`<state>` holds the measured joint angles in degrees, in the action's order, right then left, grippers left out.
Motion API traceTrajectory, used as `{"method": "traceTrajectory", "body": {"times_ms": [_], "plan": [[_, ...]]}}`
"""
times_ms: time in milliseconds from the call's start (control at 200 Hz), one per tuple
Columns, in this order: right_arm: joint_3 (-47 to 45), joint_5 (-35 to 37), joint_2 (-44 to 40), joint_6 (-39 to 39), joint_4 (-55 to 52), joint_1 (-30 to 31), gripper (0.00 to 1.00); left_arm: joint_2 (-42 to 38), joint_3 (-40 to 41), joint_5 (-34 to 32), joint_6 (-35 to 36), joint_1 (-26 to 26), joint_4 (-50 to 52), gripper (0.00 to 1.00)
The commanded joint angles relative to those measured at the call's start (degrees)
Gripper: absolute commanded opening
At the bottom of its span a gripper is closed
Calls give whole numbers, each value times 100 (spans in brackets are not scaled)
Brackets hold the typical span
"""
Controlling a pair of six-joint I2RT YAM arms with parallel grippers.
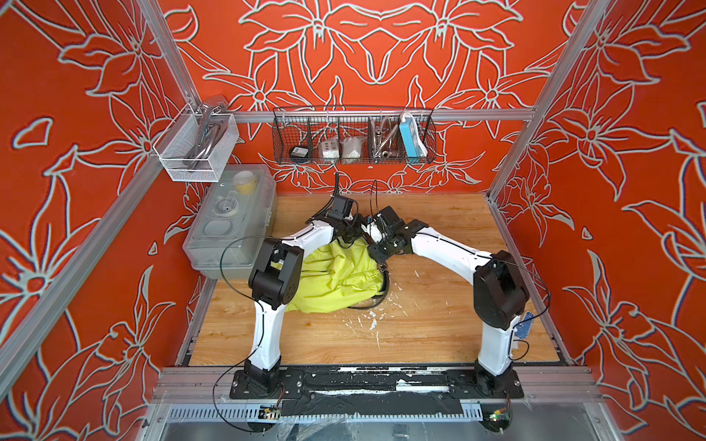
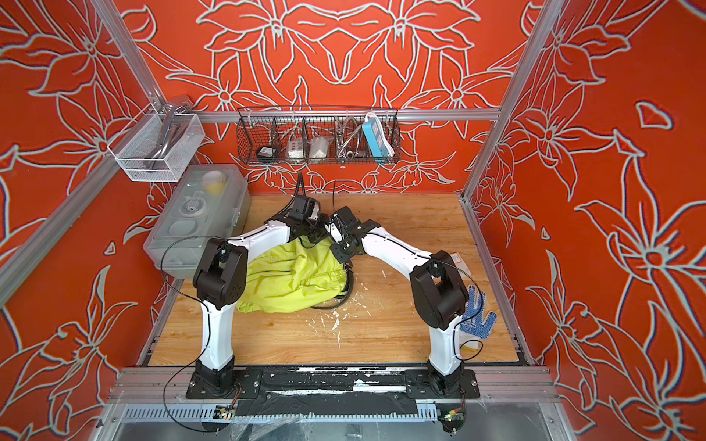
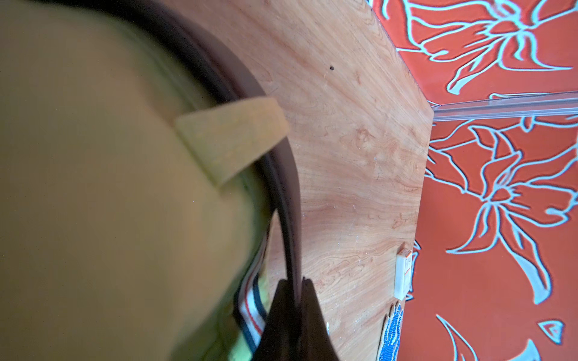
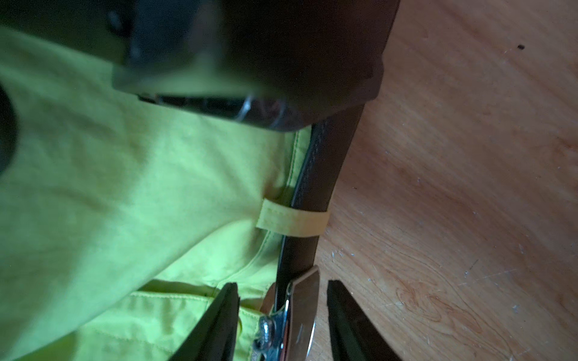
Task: Remove the belt from the trousers
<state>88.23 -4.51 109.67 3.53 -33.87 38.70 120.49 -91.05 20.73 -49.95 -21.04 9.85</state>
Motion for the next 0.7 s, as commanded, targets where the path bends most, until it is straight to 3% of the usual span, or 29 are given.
{"method": "traceTrajectory", "body": {"times_ms": [0,155,696], "plan": [[84,113,151,75,-120,44,48,-190,25,81,30,12,35,0],[92,143,200,69,-124,50,43,-198,51,107,30,21,35,0],[76,773,299,-62,-416,64,42,-187,52,159,-23,82,-27,0]]}}
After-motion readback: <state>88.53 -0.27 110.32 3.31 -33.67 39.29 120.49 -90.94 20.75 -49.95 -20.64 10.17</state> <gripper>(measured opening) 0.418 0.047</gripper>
